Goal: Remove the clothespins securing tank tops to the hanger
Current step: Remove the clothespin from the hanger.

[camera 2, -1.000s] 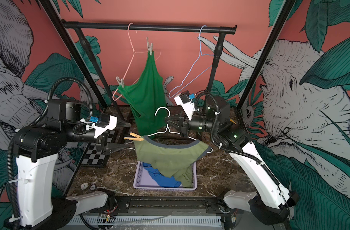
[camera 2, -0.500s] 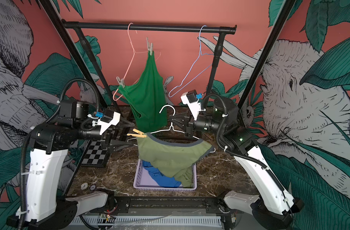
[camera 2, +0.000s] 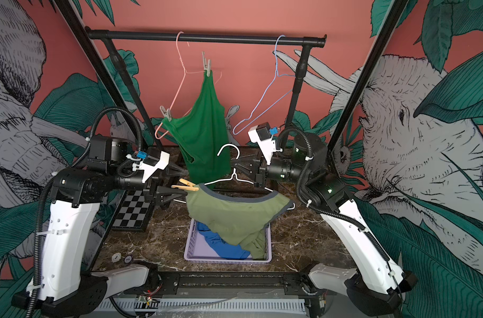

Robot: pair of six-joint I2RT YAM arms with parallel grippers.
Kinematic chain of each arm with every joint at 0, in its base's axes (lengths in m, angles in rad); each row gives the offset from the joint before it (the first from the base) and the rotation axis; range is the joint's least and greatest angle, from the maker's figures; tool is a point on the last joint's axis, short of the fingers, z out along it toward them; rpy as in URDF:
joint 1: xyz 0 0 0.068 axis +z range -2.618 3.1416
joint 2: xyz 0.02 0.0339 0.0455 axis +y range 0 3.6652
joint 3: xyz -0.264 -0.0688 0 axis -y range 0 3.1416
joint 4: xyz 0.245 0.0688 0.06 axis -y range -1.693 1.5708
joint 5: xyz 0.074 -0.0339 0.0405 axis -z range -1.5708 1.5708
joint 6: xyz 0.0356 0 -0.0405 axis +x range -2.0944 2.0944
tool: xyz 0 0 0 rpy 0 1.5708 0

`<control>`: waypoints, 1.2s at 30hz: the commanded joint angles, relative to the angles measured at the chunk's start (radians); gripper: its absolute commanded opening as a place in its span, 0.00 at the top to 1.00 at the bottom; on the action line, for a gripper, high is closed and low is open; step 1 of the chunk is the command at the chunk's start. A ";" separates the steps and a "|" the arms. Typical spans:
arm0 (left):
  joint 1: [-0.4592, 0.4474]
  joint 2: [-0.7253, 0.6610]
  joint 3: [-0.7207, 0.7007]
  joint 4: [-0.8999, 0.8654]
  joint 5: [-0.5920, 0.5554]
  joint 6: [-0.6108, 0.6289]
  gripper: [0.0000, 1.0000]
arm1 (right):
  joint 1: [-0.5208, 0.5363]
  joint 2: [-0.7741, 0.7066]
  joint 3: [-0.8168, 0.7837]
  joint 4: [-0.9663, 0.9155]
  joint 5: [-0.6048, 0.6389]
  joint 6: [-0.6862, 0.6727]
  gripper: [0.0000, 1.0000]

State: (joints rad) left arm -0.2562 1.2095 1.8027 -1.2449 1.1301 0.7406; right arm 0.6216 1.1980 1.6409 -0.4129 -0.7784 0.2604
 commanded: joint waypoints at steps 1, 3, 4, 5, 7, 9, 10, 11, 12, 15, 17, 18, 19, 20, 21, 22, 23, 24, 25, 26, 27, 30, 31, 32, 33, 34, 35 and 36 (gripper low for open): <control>0.005 -0.008 -0.011 0.007 0.034 0.009 0.32 | -0.005 -0.009 0.028 0.083 -0.030 0.011 1.00; 0.005 -0.011 -0.016 0.007 0.035 0.010 0.32 | -0.005 -0.010 0.031 0.085 -0.028 0.012 1.00; 0.005 -0.010 -0.018 0.007 0.035 0.011 0.32 | -0.004 -0.012 0.031 0.088 -0.029 0.014 1.00; 0.005 -0.011 -0.023 0.008 0.039 0.010 0.34 | -0.004 -0.013 0.031 0.091 -0.031 0.017 1.00; 0.005 -0.012 -0.028 0.013 0.041 0.005 0.38 | -0.005 -0.015 0.031 0.094 -0.034 0.017 1.00; 0.005 -0.011 -0.030 0.020 0.039 -0.003 0.42 | -0.005 -0.017 0.029 0.096 -0.035 0.018 1.00; 0.005 -0.012 -0.029 0.020 0.037 -0.003 0.46 | -0.004 -0.017 0.028 0.095 -0.035 0.017 1.00; 0.005 -0.012 -0.029 0.020 0.037 -0.004 0.48 | -0.005 -0.018 0.026 0.094 -0.034 0.017 1.00; 0.005 -0.013 -0.029 0.020 0.039 -0.007 0.50 | -0.005 -0.018 0.025 0.094 -0.035 0.017 1.00; 0.005 -0.013 -0.027 0.022 0.043 -0.010 0.62 | -0.004 -0.019 0.018 0.095 -0.032 0.015 1.00; 0.005 -0.012 -0.029 0.023 0.045 -0.012 0.78 | -0.005 -0.021 0.017 0.093 -0.032 0.014 1.00; 0.005 -0.013 -0.029 0.025 0.044 -0.012 0.84 | -0.005 -0.021 0.017 0.093 -0.032 0.013 1.00; 0.005 -0.014 -0.032 0.024 0.045 -0.013 0.89 | -0.004 -0.023 0.017 0.092 -0.030 0.013 1.00; 0.005 -0.013 -0.033 0.024 0.043 -0.013 0.94 | -0.005 -0.024 0.016 0.091 -0.030 0.012 1.00; 0.005 -0.014 -0.034 0.025 0.042 -0.014 0.99 | -0.004 -0.023 0.017 0.092 -0.030 0.011 1.00; 0.005 -0.015 -0.031 0.027 0.040 -0.015 1.00 | -0.005 -0.022 0.019 0.088 -0.029 0.008 1.00; 0.006 -0.015 -0.028 0.025 0.038 -0.017 1.00 | -0.004 -0.022 0.017 0.086 -0.027 0.006 1.00; 0.005 -0.016 -0.024 0.023 0.035 -0.016 1.00 | -0.005 -0.020 0.016 0.082 -0.025 0.005 1.00; 0.005 -0.016 -0.018 0.021 0.031 -0.017 1.00 | -0.005 -0.019 0.014 0.079 -0.024 0.003 1.00; 0.005 -0.016 -0.012 0.020 0.028 -0.016 1.00 | -0.005 -0.017 0.012 0.076 -0.021 0.001 1.00; 0.006 -0.016 -0.002 0.015 0.023 -0.015 1.00 | -0.005 -0.017 0.007 0.074 -0.020 -0.002 1.00; 0.005 -0.013 0.040 -0.001 0.002 -0.016 1.00 | -0.005 -0.015 -0.016 0.052 0.006 -0.023 1.00; 0.005 -0.012 0.059 -0.003 -0.006 -0.021 1.00 | -0.005 -0.015 -0.026 0.042 0.020 -0.029 1.00; 0.005 -0.008 0.075 -0.008 -0.016 -0.023 1.00 | -0.005 -0.014 -0.045 0.043 0.028 -0.033 1.00; 0.005 -0.005 0.095 -0.011 -0.023 -0.022 1.00 | -0.004 -0.015 -0.059 0.044 0.033 -0.036 1.00; 0.004 -0.001 0.116 -0.016 -0.033 -0.023 1.00 | -0.005 -0.014 -0.077 0.055 0.034 -0.031 1.00; 0.005 0.003 0.140 -0.020 -0.044 -0.022 1.00 | -0.005 -0.011 -0.098 0.068 0.032 -0.025 1.00; 0.005 0.008 0.160 -0.028 -0.053 -0.020 1.00 | -0.005 -0.007 -0.109 0.077 0.025 -0.018 1.00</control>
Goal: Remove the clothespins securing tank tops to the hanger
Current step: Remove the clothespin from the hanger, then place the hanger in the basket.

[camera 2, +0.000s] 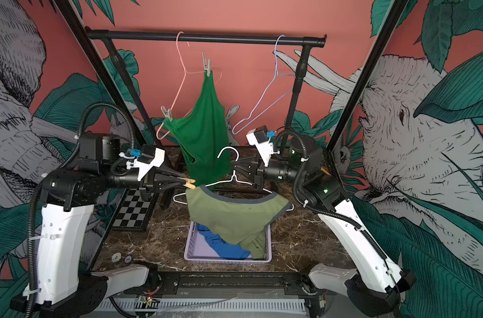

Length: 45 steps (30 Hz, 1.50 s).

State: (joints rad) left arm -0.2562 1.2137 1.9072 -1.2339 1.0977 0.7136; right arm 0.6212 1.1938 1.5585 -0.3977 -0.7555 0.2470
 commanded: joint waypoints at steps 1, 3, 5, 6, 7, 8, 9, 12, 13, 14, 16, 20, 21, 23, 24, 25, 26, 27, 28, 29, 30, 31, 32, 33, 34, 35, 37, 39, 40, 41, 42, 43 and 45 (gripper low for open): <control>0.005 0.009 0.076 -0.041 -0.023 0.007 1.00 | -0.005 0.001 -0.040 0.072 -0.006 0.004 1.00; 0.005 0.017 0.094 -0.035 -0.009 -0.006 1.00 | -0.005 0.004 -0.079 0.114 -0.019 0.028 1.00; 0.005 0.026 0.092 -0.020 0.024 -0.029 1.00 | -0.005 0.011 -0.129 0.189 -0.045 0.076 1.00; 0.005 0.029 0.088 -0.014 0.032 -0.035 1.00 | -0.004 0.018 -0.145 0.208 -0.053 0.088 1.00; 0.005 0.031 0.083 -0.009 0.036 -0.040 1.00 | -0.004 0.023 -0.171 0.243 -0.057 0.109 1.00; 0.005 0.032 0.077 -0.001 0.035 -0.044 1.00 | -0.003 0.027 -0.196 0.281 -0.063 0.131 1.00; 0.005 0.033 0.071 0.003 0.035 -0.047 1.00 | -0.003 0.033 -0.215 0.306 -0.066 0.146 1.00; 0.005 0.030 0.046 0.013 0.043 -0.056 1.00 | 0.000 0.044 -0.284 0.357 -0.064 0.170 1.00; 0.004 0.029 0.038 0.021 0.046 -0.061 1.00 | 0.002 0.048 -0.309 0.380 -0.056 0.180 1.00; 0.005 0.028 0.026 0.030 0.051 -0.069 1.00 | 0.003 0.052 -0.337 0.407 -0.048 0.194 1.00; 0.005 0.027 0.004 0.046 0.060 -0.082 1.00 | 0.005 0.071 -0.378 0.446 -0.043 0.213 1.00; 0.005 0.024 -0.025 0.068 0.073 -0.102 1.00 | 0.016 0.108 -0.435 0.486 -0.041 0.224 1.00; 0.005 0.024 -0.029 0.071 0.075 -0.104 1.00 | 0.021 0.113 -0.452 0.500 -0.035 0.230 1.00; 0.005 0.024 -0.033 0.073 0.080 -0.107 1.00 | 0.032 0.128 -0.479 0.511 -0.016 0.229 1.00; 0.005 0.024 -0.037 0.078 0.083 -0.111 1.00 | 0.039 0.138 -0.486 0.510 -0.007 0.224 1.00; 0.005 0.024 -0.042 0.085 0.089 -0.119 1.00 | 0.044 0.151 -0.496 0.508 0.001 0.221 1.00; 0.005 0.025 -0.050 0.093 0.094 -0.128 1.00 | 0.051 0.167 -0.504 0.508 0.004 0.220 1.00; 0.005 0.023 -0.056 0.102 0.099 -0.137 1.00 | 0.056 0.182 -0.513 0.510 0.004 0.222 1.00; 0.005 0.024 -0.065 0.113 0.104 -0.147 1.00 | 0.060 0.197 -0.525 0.510 0.005 0.222 1.00; 0.005 0.024 -0.071 0.121 0.108 -0.154 1.00 | 0.064 0.210 -0.539 0.511 0.004 0.224 1.00; 0.005 0.022 -0.075 0.126 0.111 -0.162 1.00 | 0.064 0.218 -0.553 0.517 0.006 0.225 1.00; 0.005 0.020 -0.082 0.136 0.116 -0.172 1.00 | 0.065 0.226 -0.566 0.515 0.007 0.224 1.00; 0.004 0.021 -0.088 0.146 0.121 -0.184 1.00 | 0.064 0.232 -0.576 0.508 0.012 0.221 0.98; 0.005 0.020 -0.093 0.158 0.127 -0.197 1.00 | 0.064 0.237 -0.579 0.498 0.019 0.213 0.96; 0.005 0.021 -0.102 0.174 0.135 -0.218 1.00 | 0.064 0.241 -0.581 0.482 0.025 0.204 0.94; 0.005 0.024 -0.109 0.191 0.142 -0.235 1.00 | 0.064 0.245 -0.582 0.474 0.030 0.197 0.90; 0.005 0.029 -0.122 0.228 0.156 -0.275 1.00 | 0.064 0.253 -0.574 0.454 0.034 0.188 0.75; 0.005 0.032 -0.132 0.254 0.167 -0.302 1.00 | 0.064 0.253 -0.564 0.428 0.052 0.174 0.67; 0.005 0.032 -0.133 0.260 0.170 -0.308 1.00 | 0.065 0.250 -0.558 0.411 0.065 0.165 0.63; 0.005 0.033 -0.132 0.264 0.171 -0.314 1.00 | 0.063 0.242 -0.553 0.396 0.080 0.155 0.60; 0.005 0.034 -0.130 0.266 0.172 -0.318 1.00 | 0.063 0.233 -0.548 0.383 0.092 0.148 0.57; 0.005 0.036 -0.128 0.268 0.172 -0.320 1.00 | 0.061 0.222 -0.542 0.371 0.105 0.139 0.56; 0.005 0.039 -0.123 0.278 0.178 -0.335 1.00 | 0.055 0.198 -0.518 0.338 0.120 0.123 0.54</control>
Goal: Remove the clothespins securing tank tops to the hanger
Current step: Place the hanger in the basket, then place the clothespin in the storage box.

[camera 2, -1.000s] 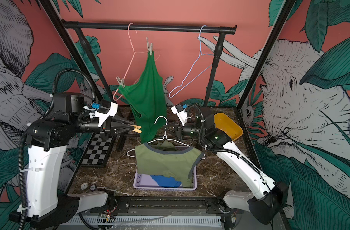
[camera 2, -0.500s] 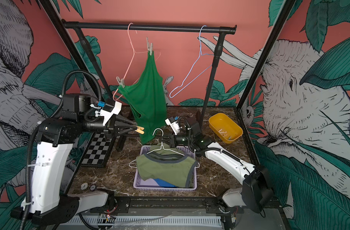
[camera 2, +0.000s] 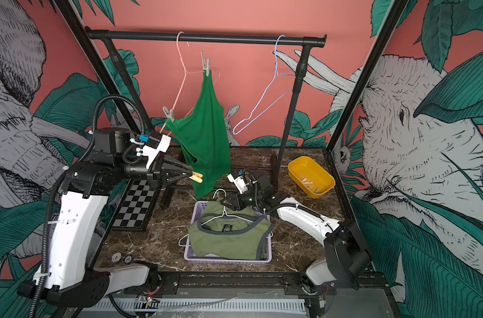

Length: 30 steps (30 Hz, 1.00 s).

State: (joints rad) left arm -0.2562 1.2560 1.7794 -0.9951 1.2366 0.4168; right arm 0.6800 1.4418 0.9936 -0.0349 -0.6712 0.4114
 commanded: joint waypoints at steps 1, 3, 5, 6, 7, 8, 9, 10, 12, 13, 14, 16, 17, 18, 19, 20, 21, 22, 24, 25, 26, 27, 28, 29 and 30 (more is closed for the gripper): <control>0.003 0.001 0.005 0.047 0.044 -0.046 1.00 | -0.005 -0.063 0.066 -0.045 0.037 -0.049 0.54; 0.003 0.007 0.000 0.072 0.057 -0.074 1.00 | -0.004 -0.093 0.106 -0.064 0.025 -0.052 0.54; 0.001 0.016 -0.011 0.110 0.074 -0.116 1.00 | -0.002 -0.126 0.156 -0.054 -0.011 -0.034 0.54; 0.000 0.020 -0.014 0.126 0.081 -0.130 1.00 | 0.000 -0.141 0.174 -0.038 -0.030 -0.018 0.54; 0.001 0.025 -0.018 0.143 0.086 -0.151 1.00 | 0.002 -0.158 0.193 -0.007 -0.053 0.004 0.54; 0.000 0.030 -0.019 0.158 0.092 -0.166 1.00 | 0.005 -0.173 0.207 0.030 -0.073 0.032 0.53; -0.001 0.033 -0.018 0.166 0.096 -0.175 1.00 | 0.007 -0.184 0.223 0.056 -0.090 0.052 0.52; -0.002 0.037 -0.018 0.173 0.099 -0.186 1.00 | 0.009 -0.194 0.241 0.080 -0.107 0.066 0.52; -0.003 0.042 -0.018 0.184 0.110 -0.200 1.00 | 0.019 -0.203 0.281 0.100 -0.133 0.081 0.51; -0.003 0.042 -0.018 0.190 0.122 -0.206 1.00 | 0.026 -0.205 0.302 0.100 -0.140 0.081 0.50; -0.002 0.044 -0.020 0.193 0.134 -0.214 1.00 | 0.031 -0.205 0.312 0.096 -0.148 0.082 0.50; -0.005 0.043 -0.033 0.214 0.152 -0.238 1.00 | 0.039 -0.200 0.369 0.099 -0.161 0.081 0.48; -0.006 0.041 -0.043 0.226 0.159 -0.251 1.00 | 0.045 -0.195 0.387 0.102 -0.170 0.085 0.47; -0.005 0.041 -0.051 0.237 0.165 -0.261 1.00 | 0.051 -0.186 0.405 0.106 -0.180 0.088 0.47; -0.008 0.039 -0.060 0.249 0.170 -0.271 1.00 | 0.060 -0.175 0.427 0.106 -0.186 0.086 0.46; -0.008 0.038 -0.067 0.257 0.172 -0.277 1.00 | 0.067 -0.167 0.445 0.105 -0.193 0.085 0.46; -0.007 0.038 -0.071 0.260 0.173 -0.281 1.00 | 0.073 -0.156 0.461 0.106 -0.197 0.083 0.45; -0.009 0.037 -0.074 0.264 0.173 -0.283 1.00 | 0.079 -0.145 0.480 0.097 -0.197 0.076 0.45; -0.009 0.036 -0.077 0.274 0.180 -0.293 1.00 | 0.090 -0.120 0.508 0.088 -0.203 0.069 0.45; -0.009 0.035 -0.079 0.281 0.185 -0.302 1.00 | 0.095 -0.108 0.523 0.074 -0.203 0.060 0.45; -0.008 0.035 -0.080 0.292 0.191 -0.313 1.00 | 0.101 -0.101 0.534 0.061 -0.198 0.048 0.45; -0.009 0.035 -0.082 0.307 0.198 -0.331 1.00 | 0.108 -0.090 0.545 0.046 -0.190 0.035 0.45; -0.008 0.033 -0.084 0.324 0.206 -0.349 1.00 | 0.115 -0.081 0.552 0.035 -0.188 0.024 0.45; -0.009 0.033 -0.086 0.335 0.208 -0.359 1.00 | 0.118 -0.076 0.556 0.035 -0.188 0.021 0.45; -0.009 0.033 -0.088 0.344 0.215 -0.368 1.00 | 0.124 -0.069 0.562 0.029 -0.187 0.016 0.45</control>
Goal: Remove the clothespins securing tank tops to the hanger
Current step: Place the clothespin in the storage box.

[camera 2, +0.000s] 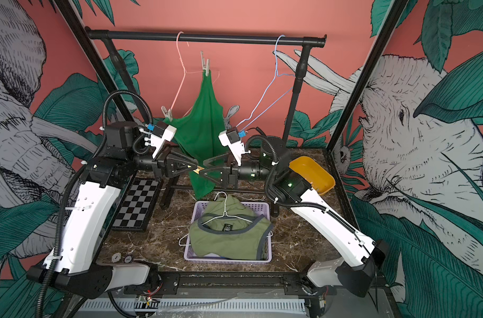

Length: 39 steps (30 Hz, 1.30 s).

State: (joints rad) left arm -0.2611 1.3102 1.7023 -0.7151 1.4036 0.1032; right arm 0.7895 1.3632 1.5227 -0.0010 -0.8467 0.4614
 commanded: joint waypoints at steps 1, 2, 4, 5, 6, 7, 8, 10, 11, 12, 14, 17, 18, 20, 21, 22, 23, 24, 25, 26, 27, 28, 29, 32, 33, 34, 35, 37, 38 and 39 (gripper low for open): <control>-0.003 -0.021 -0.013 0.070 0.051 -0.062 1.00 | 0.018 0.014 0.037 -0.017 -0.007 -0.044 0.45; -0.003 -0.022 -0.016 0.075 0.052 -0.065 1.00 | 0.021 0.017 0.037 -0.019 -0.003 -0.049 0.45; -0.006 -0.023 -0.027 0.087 0.058 -0.077 1.00 | 0.028 0.024 0.044 -0.026 -0.002 -0.056 0.46; -0.006 -0.024 -0.032 0.096 0.061 -0.083 1.00 | 0.029 0.027 0.049 -0.032 -0.002 -0.059 0.47; -0.006 -0.025 -0.035 0.104 0.062 -0.091 1.00 | 0.033 0.030 0.053 -0.036 -0.002 -0.062 0.48; -0.007 -0.028 -0.039 0.109 0.063 -0.095 1.00 | 0.034 0.033 0.056 -0.041 -0.002 -0.064 0.50; -0.007 -0.027 -0.040 0.111 0.065 -0.097 1.00 | 0.036 0.033 0.058 -0.040 -0.002 -0.067 0.52; -0.007 -0.030 -0.043 0.113 0.068 -0.099 1.00 | 0.036 0.035 0.057 -0.043 0.003 -0.070 0.57; -0.007 -0.032 -0.044 0.114 0.069 -0.100 1.00 | 0.036 0.036 0.058 -0.043 0.002 -0.069 0.60; -0.007 -0.033 -0.043 0.114 0.070 -0.100 1.00 | 0.036 0.037 0.059 -0.044 0.002 -0.070 0.62; -0.007 -0.035 -0.043 0.118 0.079 -0.108 1.00 | 0.036 0.041 0.059 -0.045 0.001 -0.070 0.67; -0.012 -0.036 -0.045 0.121 0.088 -0.111 0.98 | 0.036 0.044 0.061 -0.047 0.001 -0.070 0.75; -0.013 -0.038 -0.051 0.124 0.090 -0.110 0.97 | 0.036 0.044 0.063 -0.046 0.004 -0.070 0.79; -0.013 -0.039 -0.059 0.127 0.093 -0.111 0.94 | 0.036 0.044 0.064 -0.046 0.005 -0.070 0.85; -0.013 -0.040 -0.063 0.129 0.094 -0.112 0.91 | 0.036 0.045 0.064 -0.046 0.006 -0.072 0.88; -0.013 -0.041 -0.064 0.129 0.099 -0.111 0.88 | 0.036 0.045 0.065 -0.049 0.009 -0.073 0.90; -0.013 -0.042 -0.062 0.129 0.100 -0.111 0.85 | 0.036 0.045 0.066 -0.053 0.009 -0.074 0.91; -0.013 -0.043 -0.062 0.130 0.101 -0.111 0.82 | 0.037 0.045 0.066 -0.057 0.015 -0.079 0.95; -0.013 -0.043 -0.060 0.129 0.101 -0.111 0.82 | 0.036 0.044 0.065 -0.059 0.022 -0.081 0.99; -0.014 -0.044 -0.060 0.130 0.102 -0.112 0.81 | 0.036 0.042 0.064 -0.062 0.026 -0.084 1.00; -0.013 -0.044 -0.060 0.131 0.104 -0.111 0.79 | 0.036 0.042 0.064 -0.064 0.029 -0.086 1.00; -0.013 -0.044 -0.059 0.131 0.104 -0.110 0.75 | 0.036 0.043 0.064 -0.069 0.033 -0.089 1.00; -0.013 -0.045 -0.059 0.131 0.103 -0.110 0.69 | 0.036 0.042 0.064 -0.072 0.040 -0.091 1.00; -0.013 -0.045 -0.056 0.134 0.104 -0.110 0.53 | 0.036 0.038 0.060 -0.089 0.059 -0.101 1.00; -0.013 -0.045 -0.053 0.134 0.103 -0.109 0.47 | 0.036 0.036 0.059 -0.098 0.069 -0.109 1.00; -0.013 -0.044 -0.049 0.134 0.102 -0.110 0.43 | 0.036 0.034 0.054 -0.102 0.077 -0.112 1.00; -0.013 -0.043 -0.046 0.134 0.103 -0.110 0.40 | 0.036 0.032 0.050 -0.101 0.082 -0.114 1.00; -0.013 -0.044 -0.034 0.132 0.099 -0.109 0.35 | 0.036 0.027 0.041 -0.105 0.093 -0.117 1.00; -0.013 -0.043 -0.028 0.131 0.098 -0.106 0.33 | 0.036 0.025 0.039 -0.109 0.096 -0.119 1.00; -0.012 -0.042 -0.020 0.128 0.095 -0.104 0.31 | 0.036 0.023 0.037 -0.119 0.107 -0.123 1.00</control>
State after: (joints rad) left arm -0.2687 1.2945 1.6501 -0.5991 1.4830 -0.0067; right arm 0.8204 1.4052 1.5517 -0.1265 -0.7658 0.3626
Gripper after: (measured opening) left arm 0.680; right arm 0.206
